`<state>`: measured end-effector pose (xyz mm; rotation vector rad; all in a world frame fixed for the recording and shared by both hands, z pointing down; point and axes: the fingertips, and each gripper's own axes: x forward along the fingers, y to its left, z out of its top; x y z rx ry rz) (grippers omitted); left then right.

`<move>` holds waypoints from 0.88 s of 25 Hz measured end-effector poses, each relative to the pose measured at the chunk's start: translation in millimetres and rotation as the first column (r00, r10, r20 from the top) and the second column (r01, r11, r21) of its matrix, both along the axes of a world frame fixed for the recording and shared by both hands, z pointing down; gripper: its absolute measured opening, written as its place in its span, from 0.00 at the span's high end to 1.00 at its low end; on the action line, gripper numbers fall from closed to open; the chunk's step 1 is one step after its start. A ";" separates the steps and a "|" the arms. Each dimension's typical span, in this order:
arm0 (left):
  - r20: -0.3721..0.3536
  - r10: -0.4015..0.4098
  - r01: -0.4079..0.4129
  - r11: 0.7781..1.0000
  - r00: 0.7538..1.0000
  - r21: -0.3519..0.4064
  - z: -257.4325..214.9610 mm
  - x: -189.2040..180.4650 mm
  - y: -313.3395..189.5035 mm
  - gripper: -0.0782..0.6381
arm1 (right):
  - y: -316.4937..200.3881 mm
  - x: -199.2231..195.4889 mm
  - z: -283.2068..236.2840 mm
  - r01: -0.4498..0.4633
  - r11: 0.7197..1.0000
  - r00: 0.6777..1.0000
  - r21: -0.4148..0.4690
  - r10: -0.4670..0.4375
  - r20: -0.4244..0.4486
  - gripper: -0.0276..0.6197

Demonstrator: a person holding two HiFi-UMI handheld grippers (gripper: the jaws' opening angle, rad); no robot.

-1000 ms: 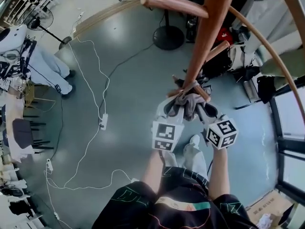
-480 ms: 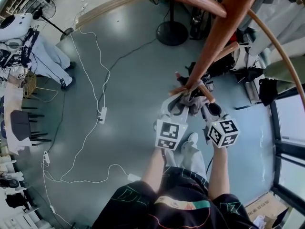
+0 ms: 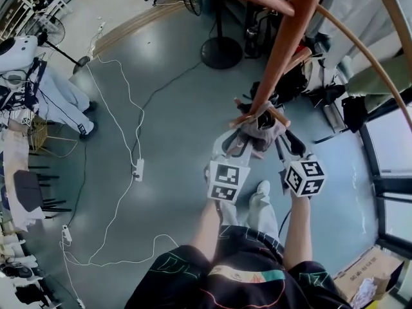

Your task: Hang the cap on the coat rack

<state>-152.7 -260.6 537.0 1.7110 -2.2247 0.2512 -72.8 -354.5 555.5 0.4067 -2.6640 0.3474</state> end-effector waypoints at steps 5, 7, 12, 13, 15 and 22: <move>0.014 0.007 -0.008 0.996 1.000 0.085 -30.3 3.7 11.3 0.84 | 1.9 15.0 -28.6 -0.083 0.996 0.993 0.035 0.080 0.088 0.80; 0.017 0.005 -0.008 0.989 1.000 0.148 -47.9 2.5 10.9 0.87 | 1.1 16.3 -47.4 -0.102 0.993 0.985 0.056 0.093 0.148 0.88; 0.050 0.019 -0.030 0.973 0.999 0.231 -85.8 1.1 1.1 0.88 | 2.8 14.7 -87.8 -0.115 0.989 0.961 0.094 0.087 0.264 0.95; 0.062 0.021 -0.036 0.970 0.998 0.242 -92.9 -0.3 -1.7 0.88 | 3.5 12.8 -96.8 -0.112 0.989 0.953 0.101 0.078 0.292 0.95; 0.085 0.023 -0.044 0.965 0.996 0.258 -106.0 -3.4 -5.3 0.88 | 5.1 9.6 -113.7 -0.111 0.986 0.942 0.127 0.063 0.329 0.95; 0.142 0.001 -0.050 0.938 0.990 0.343 -158.4 -14.1 -7.7 0.88 | 3.9 9.5 -164.6 -0.177 0.932 0.942 0.316 0.067 0.330 0.95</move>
